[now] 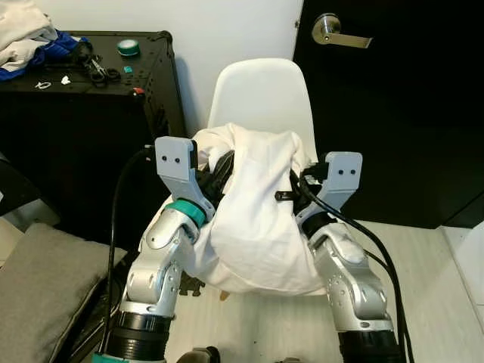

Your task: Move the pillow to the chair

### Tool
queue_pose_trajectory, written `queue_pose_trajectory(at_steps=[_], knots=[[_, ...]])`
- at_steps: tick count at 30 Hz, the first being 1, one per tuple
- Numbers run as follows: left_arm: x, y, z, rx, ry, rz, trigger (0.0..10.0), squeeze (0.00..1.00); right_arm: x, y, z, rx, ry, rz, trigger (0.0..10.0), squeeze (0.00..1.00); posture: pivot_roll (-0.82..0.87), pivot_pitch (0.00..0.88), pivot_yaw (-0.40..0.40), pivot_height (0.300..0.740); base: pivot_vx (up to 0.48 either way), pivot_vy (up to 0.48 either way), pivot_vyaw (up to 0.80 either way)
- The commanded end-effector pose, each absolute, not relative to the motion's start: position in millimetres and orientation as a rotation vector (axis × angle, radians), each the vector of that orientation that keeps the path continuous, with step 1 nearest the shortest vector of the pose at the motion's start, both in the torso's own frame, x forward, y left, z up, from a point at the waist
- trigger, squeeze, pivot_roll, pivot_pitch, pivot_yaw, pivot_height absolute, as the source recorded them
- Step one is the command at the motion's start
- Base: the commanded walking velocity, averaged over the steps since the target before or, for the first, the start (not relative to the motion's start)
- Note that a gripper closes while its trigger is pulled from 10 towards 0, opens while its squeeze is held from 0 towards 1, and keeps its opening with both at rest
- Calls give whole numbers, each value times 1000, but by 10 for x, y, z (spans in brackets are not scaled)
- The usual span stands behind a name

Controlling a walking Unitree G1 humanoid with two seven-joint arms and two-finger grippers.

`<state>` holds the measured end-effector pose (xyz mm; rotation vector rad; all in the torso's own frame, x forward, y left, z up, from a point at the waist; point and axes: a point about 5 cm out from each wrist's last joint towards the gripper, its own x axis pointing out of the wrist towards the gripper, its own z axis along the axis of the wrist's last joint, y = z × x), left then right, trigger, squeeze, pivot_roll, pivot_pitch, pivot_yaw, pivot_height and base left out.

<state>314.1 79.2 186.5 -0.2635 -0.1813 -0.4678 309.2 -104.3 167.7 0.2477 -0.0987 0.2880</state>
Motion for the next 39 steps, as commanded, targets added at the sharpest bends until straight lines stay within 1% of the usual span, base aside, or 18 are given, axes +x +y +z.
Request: queue_pose_trajectory(at_steps=[1, 7, 8, 12, 19, 39], knots=[[3082, 584, 1921, -249, -208, -573, 10000, 0, 3063, -834, 1797, 266, -143, 389, 10000, 0, -1, 9, 113, 651, 0, 0, 0], [3083, 578, 1898, -229, -201, -587, 10000, 0, 3069, -833, 1781, 261, -139, 391, 10000, 0, 0, 3, 114, 631, 0, 0, 0], [3089, 584, 1879, -214, -196, -594, 10000, 0, 3073, -850, 1771, 255, -140, 389, 10000, 0, -2, 0, 119, 622, 0, 0, 0], [3092, 586, 1874, -211, -194, -596, 10000, 0, 3076, -864, 1766, 252, -140, 386, 10000, 0, -2, 0, 119, 622, 0, 0, 0], [3097, 583, 1866, -206, -189, -603, 10000, 0, 3097, -963, 1721, 233, -129, 356, 10000, 0, -4, 0, 128, 622, 0, 0, 0], [3101, 568, 1858, -190, -184, -615, 10000, 0, 3078, -948, 1660, 239, -115, 347, 10000, 0, 5, 1, 141, 622, 0, 0, 0]])
